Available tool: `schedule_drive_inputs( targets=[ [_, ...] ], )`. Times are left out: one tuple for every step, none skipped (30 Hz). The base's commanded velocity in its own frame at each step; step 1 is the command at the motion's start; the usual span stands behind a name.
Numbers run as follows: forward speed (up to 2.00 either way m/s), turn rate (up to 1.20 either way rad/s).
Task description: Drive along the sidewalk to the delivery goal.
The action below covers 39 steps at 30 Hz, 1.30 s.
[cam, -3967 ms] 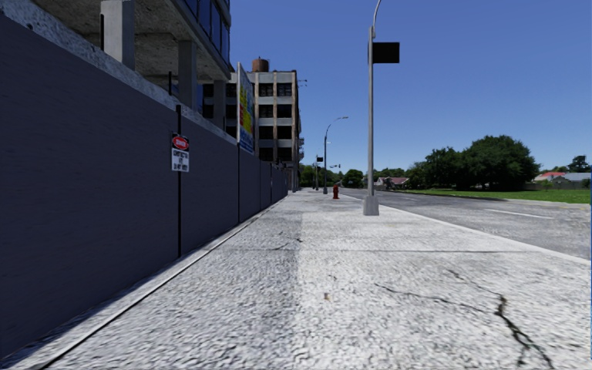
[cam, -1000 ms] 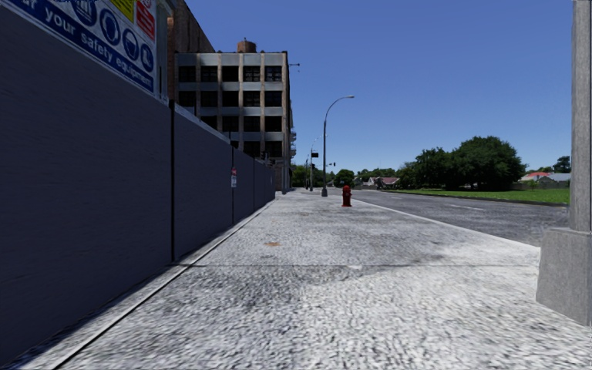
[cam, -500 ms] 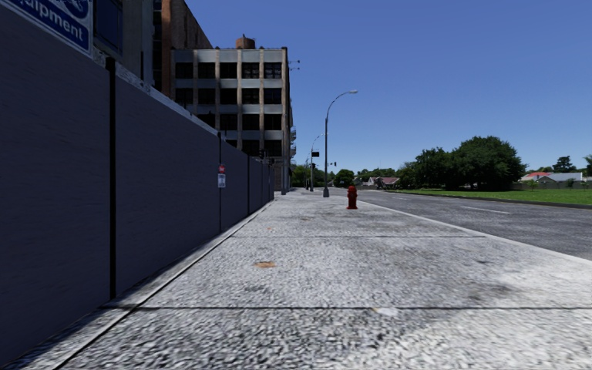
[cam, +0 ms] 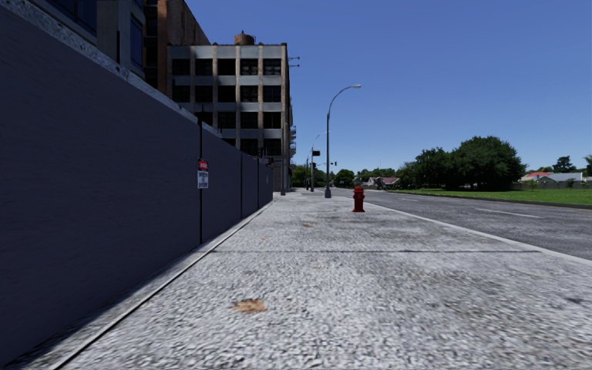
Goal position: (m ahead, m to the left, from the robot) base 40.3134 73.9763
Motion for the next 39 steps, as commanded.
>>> schedule_drive_inputs(
  targets=[
    [2.0,0.0],
    [2.0,0.0],
    [2.0,0.0],
    [2.0,0.0],
    [2.0,0.0],
    [2.0,0.0],
    [2.0,0.0],
    [2.0,0.0],
    [2.0,0.0],
    [2.0,0.0],
    [2.0,0.0],
    [2.0,0.0],
    [2.0,0.0],
    [2.0,0.0],
    [2.0,0.0],
    [2.0,0.0],
    [2.0,0.0],
    [2.0,0.0],
    [2.0,0.0],
    [2.0,0.0],
    [2.0,0.0],
    [2.0,0.0],
    [2.0,0.0],
    [2.0,0.0],
    [2.0,0.0],
    [2.0,0.0],
    [2.0,0.0],
    [2.0,0.0],
    [2.0,0.0],
    [2.0,0.0],
    [2.0,0.0],
    [2.0,0.0],
    [2.0,0.0],
    [2.0,0.0],
    [2.0,0.0],
    [2.0,0.0],
    [2.0,0.0],
    [2.0,0.0],
    [2.0,0.0]
  ],
)
